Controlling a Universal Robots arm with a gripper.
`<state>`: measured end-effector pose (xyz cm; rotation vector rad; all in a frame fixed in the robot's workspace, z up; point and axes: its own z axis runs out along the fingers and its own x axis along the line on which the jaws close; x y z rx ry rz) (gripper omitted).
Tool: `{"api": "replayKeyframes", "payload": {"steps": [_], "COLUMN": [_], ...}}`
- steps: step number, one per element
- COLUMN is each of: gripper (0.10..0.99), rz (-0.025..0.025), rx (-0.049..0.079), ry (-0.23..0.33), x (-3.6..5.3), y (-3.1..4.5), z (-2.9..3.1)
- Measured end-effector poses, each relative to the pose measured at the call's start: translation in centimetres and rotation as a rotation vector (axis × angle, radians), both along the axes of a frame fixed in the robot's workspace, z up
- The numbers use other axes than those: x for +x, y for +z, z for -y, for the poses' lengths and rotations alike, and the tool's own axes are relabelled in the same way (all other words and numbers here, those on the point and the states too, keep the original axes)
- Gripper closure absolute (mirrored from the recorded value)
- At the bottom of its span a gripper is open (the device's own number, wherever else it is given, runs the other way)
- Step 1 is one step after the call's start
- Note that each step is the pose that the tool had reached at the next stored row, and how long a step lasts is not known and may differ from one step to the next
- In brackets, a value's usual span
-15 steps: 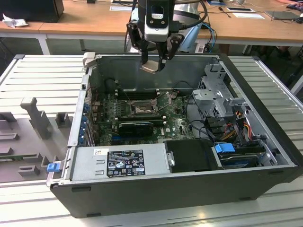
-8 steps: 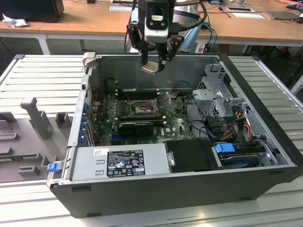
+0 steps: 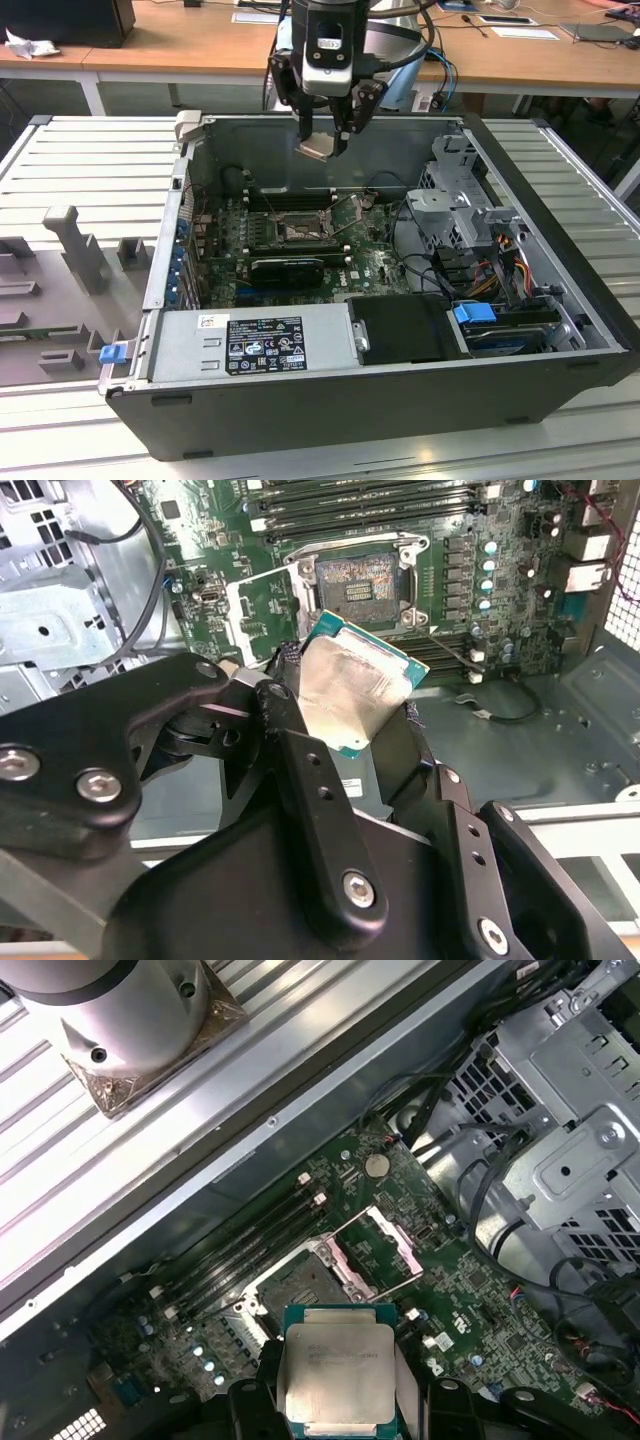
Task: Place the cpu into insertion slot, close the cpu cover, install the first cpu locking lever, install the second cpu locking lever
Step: 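Place the cpu into insertion slot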
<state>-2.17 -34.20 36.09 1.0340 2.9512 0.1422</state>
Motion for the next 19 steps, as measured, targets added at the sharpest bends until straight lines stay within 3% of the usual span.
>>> {"api": "replayKeyframes", "payload": {"steps": [14, 19], "gripper": [0.561, 0.561], "rz": [0.0000, 0.0000], "rx": [0.000, 0.000], "ry": [-0.130, -0.207], "x": [0.00, 0.00], "y": [-0.02, -0.03], "z": [0.00, 0.00]}}
